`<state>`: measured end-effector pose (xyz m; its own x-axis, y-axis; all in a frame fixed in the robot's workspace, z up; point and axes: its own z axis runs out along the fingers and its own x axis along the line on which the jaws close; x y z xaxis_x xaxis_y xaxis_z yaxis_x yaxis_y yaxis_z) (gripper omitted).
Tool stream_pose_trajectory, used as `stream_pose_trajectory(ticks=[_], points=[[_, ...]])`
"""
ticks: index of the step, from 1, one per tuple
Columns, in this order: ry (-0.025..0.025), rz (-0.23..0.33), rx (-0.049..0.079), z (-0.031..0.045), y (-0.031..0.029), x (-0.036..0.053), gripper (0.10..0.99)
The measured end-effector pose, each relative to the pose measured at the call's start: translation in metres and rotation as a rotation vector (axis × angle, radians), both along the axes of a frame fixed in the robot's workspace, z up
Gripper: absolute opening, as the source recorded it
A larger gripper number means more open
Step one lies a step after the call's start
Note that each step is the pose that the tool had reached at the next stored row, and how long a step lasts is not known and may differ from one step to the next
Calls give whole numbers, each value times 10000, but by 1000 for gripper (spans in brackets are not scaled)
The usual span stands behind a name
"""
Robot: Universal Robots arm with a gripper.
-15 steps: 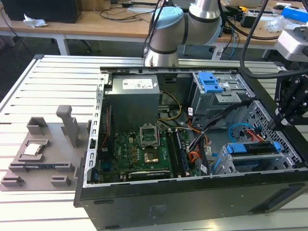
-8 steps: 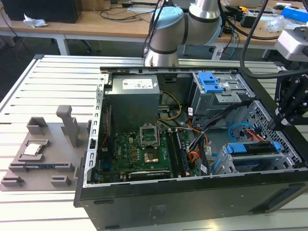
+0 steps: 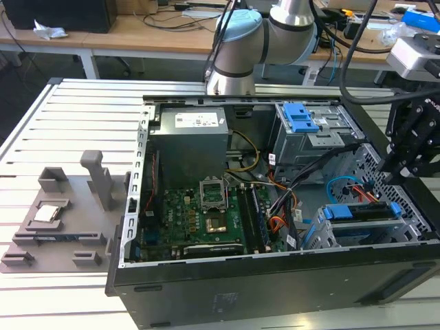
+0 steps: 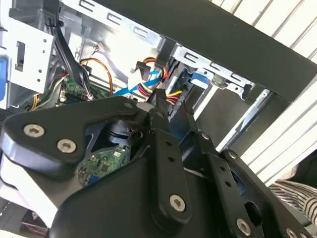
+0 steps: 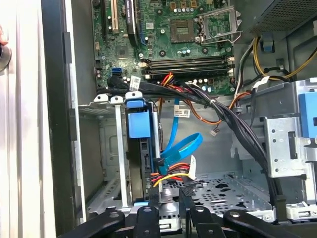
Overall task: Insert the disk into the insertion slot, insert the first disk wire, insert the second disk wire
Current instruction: 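Insert the second disk wire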
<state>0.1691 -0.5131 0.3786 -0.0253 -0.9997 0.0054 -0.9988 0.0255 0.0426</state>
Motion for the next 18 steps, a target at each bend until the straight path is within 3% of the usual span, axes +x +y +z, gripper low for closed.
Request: stream_pose_trajectory(ticks=[7, 12, 15, 18], points=[[1, 2, 1, -2, 8, -61, 302], [1, 92, 0, -11, 0, -154, 302], [1, 355, 0, -17, -4, -161, 302], [1, 983, -1, -34, -6, -166, 302]])
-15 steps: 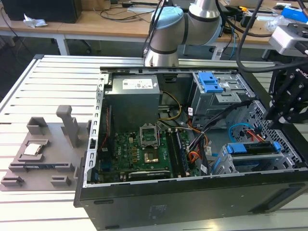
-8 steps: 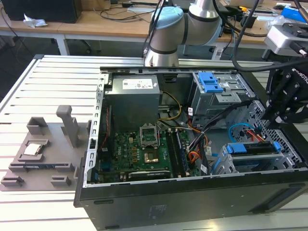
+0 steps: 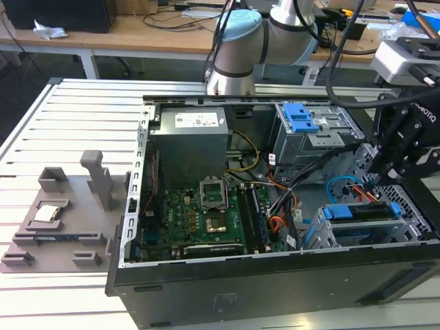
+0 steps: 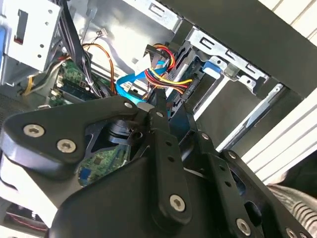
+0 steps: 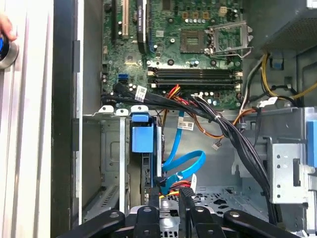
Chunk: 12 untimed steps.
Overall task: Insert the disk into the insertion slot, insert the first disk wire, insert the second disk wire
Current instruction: 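Insert the second disk wire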
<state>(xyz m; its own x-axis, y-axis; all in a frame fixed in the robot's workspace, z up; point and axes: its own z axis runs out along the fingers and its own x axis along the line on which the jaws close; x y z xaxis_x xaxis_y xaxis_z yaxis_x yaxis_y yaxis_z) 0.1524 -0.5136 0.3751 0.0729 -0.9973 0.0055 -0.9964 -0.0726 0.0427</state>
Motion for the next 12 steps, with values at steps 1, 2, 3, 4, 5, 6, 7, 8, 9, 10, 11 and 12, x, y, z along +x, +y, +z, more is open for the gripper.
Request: stream_pose_trajectory(ticks=[1, 2, 3, 4, 5, 6, 7, 8, 9, 10, 11, 12], points=[[0, 229, -22, -6, 0, -8, 302], [1, 353, -68, -10, 0, -23, 302], [1, 454, -127, -17, 0, -46, 302], [2, 494, -141, -23, 0, -59, 302], [1, 527, -147, -29, 0, -72, 302], [1, 594, -153, -41, 0, -91, 302], [1, 656, -156, -49, 0, -101, 302], [0, 760, -159, -58, 0, -108, 302], [-1, 978, -168, -69, 1, -112, 302], [-4, 1308, -183, -91, 0, -124, 302], [-4, 1402, -194, -100, 0, -128, 302], [-3, 1445, -205, -105, 0, -130, 302]])
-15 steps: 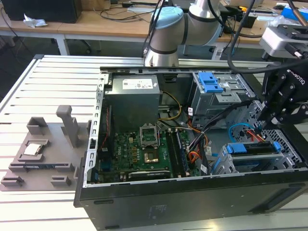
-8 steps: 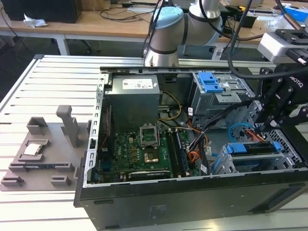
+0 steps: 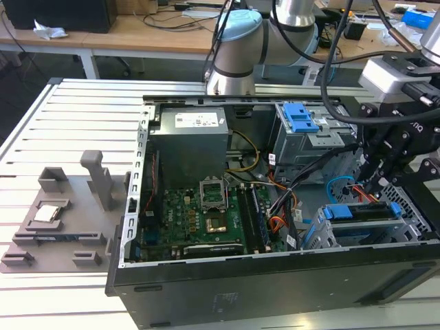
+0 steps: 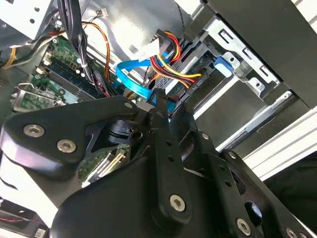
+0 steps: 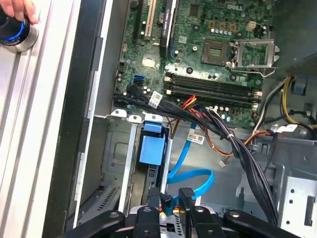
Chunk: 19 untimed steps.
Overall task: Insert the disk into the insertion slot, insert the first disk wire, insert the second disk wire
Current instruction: 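Insert the second disk wire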
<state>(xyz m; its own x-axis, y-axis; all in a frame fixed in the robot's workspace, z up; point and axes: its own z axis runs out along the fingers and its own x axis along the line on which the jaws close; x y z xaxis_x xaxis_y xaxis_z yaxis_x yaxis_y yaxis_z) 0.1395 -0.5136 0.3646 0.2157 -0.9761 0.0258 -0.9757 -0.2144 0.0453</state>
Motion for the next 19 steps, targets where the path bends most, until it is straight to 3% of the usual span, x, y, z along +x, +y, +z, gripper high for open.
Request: stream_pose_trajectory(ticks=[6, 7, 11, 15, 19], points=[[0, 3, -28, -2, 0, 0, 282], [0, 3, -29, -2, 0, -1, 165], [0, 3, -34, -3, -9, -1, 165], [1, 2, -33, -22, -167, -2, 165], [1, -654, -29, -91, -180, -3, 165]])
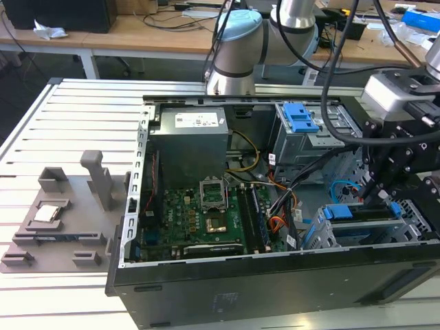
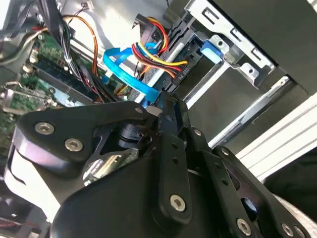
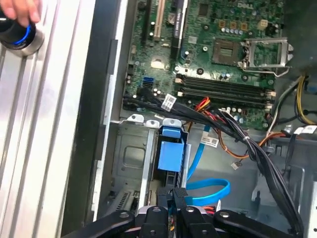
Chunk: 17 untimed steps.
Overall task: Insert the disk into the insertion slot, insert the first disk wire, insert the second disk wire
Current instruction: 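Insert the second disk wire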
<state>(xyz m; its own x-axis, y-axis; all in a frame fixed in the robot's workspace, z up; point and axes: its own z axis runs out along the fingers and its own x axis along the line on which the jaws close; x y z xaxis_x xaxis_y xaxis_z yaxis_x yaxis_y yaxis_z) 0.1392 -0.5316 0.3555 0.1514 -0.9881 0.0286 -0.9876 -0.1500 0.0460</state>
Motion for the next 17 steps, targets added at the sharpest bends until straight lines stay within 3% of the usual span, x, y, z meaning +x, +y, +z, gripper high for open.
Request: stream_pose_trajectory(ticks=[2, 4, 17], points=[[0, -228, 84, -7, 0, 1, 165], [3, -334, 266, -27, -5, 1, 165], [11, -334, 266, -133, -17, 37, 165]])
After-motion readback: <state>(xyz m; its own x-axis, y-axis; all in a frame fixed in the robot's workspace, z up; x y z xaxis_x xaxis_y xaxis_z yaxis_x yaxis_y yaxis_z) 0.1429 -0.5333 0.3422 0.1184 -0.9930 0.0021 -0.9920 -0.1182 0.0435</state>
